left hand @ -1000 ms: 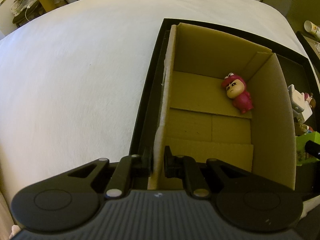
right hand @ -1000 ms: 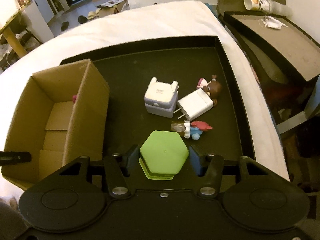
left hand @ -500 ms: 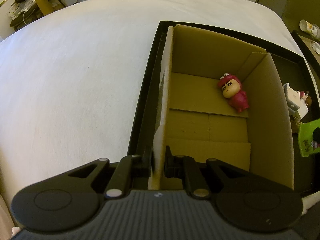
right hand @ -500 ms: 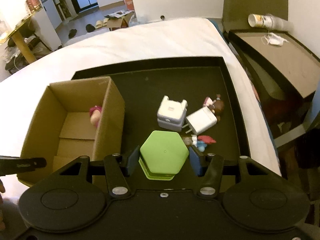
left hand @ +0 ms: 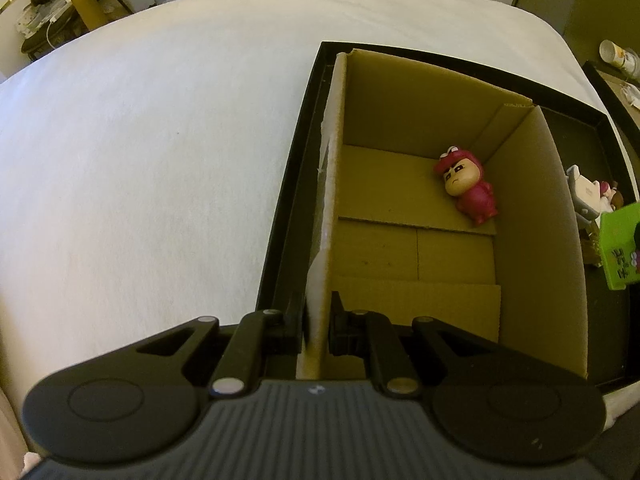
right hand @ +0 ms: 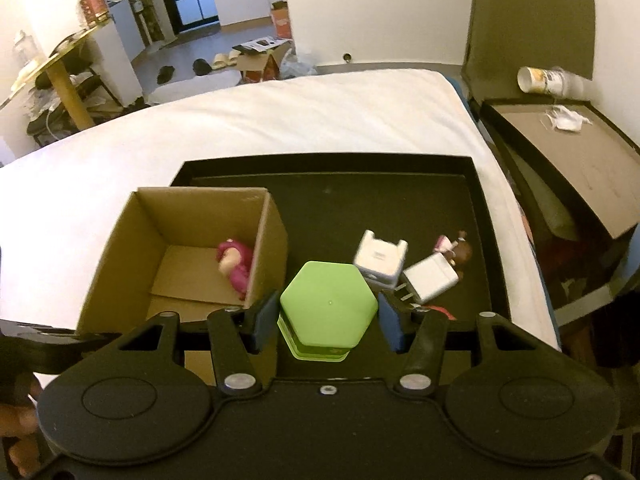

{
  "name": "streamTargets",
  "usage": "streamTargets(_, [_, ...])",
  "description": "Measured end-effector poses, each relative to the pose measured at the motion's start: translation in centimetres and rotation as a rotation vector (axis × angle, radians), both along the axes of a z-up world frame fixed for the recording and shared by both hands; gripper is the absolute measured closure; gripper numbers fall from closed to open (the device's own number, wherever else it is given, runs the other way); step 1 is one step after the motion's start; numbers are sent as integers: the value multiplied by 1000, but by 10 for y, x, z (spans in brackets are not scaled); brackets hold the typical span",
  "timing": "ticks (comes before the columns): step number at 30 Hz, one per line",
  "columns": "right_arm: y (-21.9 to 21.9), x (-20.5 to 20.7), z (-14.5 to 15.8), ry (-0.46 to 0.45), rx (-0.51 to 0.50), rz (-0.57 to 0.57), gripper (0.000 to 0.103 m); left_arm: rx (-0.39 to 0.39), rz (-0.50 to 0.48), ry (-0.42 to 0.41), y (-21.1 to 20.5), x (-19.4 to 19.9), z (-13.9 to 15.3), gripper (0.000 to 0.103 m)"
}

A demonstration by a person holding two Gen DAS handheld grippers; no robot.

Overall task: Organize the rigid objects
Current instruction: 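Lift the green block and carry it over the box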

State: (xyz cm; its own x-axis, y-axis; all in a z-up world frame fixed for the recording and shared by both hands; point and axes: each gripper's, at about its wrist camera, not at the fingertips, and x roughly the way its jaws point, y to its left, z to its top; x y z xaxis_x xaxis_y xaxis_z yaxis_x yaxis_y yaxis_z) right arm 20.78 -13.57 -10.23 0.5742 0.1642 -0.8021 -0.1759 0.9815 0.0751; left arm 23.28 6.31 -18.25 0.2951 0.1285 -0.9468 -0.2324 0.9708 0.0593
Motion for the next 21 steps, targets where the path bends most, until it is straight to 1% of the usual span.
streamTargets(21, [50,8,15,-5,3,87,50,-14,4,-2,3,0,-1,93])
